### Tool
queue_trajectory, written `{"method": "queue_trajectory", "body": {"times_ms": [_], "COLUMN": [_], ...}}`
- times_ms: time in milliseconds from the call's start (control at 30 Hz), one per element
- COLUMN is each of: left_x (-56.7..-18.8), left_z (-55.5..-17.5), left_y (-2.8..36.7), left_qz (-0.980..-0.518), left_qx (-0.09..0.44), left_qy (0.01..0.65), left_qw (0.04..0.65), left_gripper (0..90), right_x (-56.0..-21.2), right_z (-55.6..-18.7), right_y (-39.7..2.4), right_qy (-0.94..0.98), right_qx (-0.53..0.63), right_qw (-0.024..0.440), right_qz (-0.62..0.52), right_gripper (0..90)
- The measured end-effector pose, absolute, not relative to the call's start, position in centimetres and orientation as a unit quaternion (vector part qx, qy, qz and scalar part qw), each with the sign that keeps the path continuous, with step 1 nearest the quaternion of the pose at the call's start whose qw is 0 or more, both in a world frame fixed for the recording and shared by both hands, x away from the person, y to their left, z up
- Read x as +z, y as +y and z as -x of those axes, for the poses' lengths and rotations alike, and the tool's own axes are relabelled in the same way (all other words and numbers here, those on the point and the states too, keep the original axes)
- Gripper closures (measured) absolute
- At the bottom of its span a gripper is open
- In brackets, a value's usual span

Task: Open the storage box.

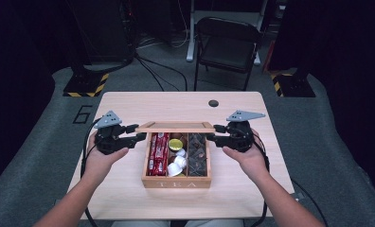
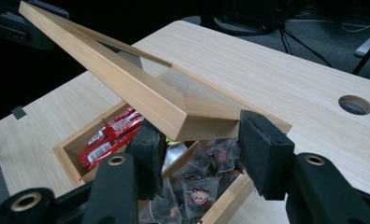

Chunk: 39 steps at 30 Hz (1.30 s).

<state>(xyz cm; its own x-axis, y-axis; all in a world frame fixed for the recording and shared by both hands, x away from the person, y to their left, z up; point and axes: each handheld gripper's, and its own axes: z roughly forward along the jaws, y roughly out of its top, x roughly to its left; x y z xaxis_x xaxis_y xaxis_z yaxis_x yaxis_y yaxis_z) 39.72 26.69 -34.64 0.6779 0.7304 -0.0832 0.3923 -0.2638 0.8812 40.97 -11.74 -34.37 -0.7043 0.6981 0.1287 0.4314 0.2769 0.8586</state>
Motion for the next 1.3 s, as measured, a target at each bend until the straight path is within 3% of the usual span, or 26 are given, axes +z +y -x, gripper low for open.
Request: {"method": "queue_trajectory", "body": {"times_ms": [933,1300], "left_x": [-32.3,-32.8], "left_z": [-43.6,-45.1], "left_y": [26.5,26.0], "left_qz": [-0.759,-0.755], "left_qx": [0.192,0.195], "left_qy": [0.358,0.372], "left_qw": [0.509,0.504], "left_gripper": [49.1,49.2], "right_x": [-32.5,-33.3], "right_z": [-45.1,-46.6], "right_y": [-11.0,-10.2], "right_qy": [0.759,0.770], "right_qx": [0.499,0.474], "right_qw": [0.154,0.171], "right_qz": [-0.389,-0.392], "right_gripper": [51.6,50.7]}}
